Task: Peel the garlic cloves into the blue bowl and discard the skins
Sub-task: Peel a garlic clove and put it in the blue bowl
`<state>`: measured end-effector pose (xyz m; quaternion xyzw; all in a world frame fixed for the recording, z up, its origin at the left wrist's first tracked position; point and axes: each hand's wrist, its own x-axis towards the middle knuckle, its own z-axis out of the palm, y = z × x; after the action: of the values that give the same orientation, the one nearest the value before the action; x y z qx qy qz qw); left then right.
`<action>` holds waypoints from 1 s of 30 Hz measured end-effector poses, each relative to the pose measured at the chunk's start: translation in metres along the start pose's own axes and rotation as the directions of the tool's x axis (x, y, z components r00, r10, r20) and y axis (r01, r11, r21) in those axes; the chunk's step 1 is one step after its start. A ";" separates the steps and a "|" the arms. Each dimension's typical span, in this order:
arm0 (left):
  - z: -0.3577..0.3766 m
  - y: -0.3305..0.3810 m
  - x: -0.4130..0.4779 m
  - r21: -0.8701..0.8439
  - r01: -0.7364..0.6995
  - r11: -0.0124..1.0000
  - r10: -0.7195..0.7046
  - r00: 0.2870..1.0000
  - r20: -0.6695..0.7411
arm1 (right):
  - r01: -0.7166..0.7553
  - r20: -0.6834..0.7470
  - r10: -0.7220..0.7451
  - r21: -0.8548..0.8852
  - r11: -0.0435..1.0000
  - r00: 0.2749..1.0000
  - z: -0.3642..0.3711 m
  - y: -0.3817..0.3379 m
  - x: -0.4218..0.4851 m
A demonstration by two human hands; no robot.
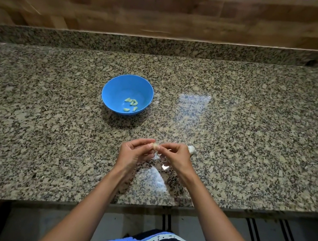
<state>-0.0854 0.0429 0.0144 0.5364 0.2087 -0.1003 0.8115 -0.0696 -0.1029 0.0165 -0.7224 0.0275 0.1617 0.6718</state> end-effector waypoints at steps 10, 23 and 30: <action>0.006 0.007 -0.002 0.061 -0.030 0.998 0.027 0.998 0.049 | 0.034 -0.050 -0.031 0.068 0.997 0.998 0.001 -0.003 -0.004; 0.010 -0.001 -0.001 0.147 -0.146 0.978 0.149 0.989 -0.012 | 0.029 -0.209 -0.035 -0.033 0.999 0.977 0.010 0.002 -0.006; 0.015 -0.007 -0.004 0.073 -0.144 0.987 0.150 0.985 -0.086 | 0.144 -0.208 -0.214 -0.305 0.941 0.954 0.015 0.006 -0.006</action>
<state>-0.0880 0.0258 0.0157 0.5811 0.2019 -0.0227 0.7881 -0.0799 -0.0900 0.0117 -0.8257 0.0180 0.0138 0.5637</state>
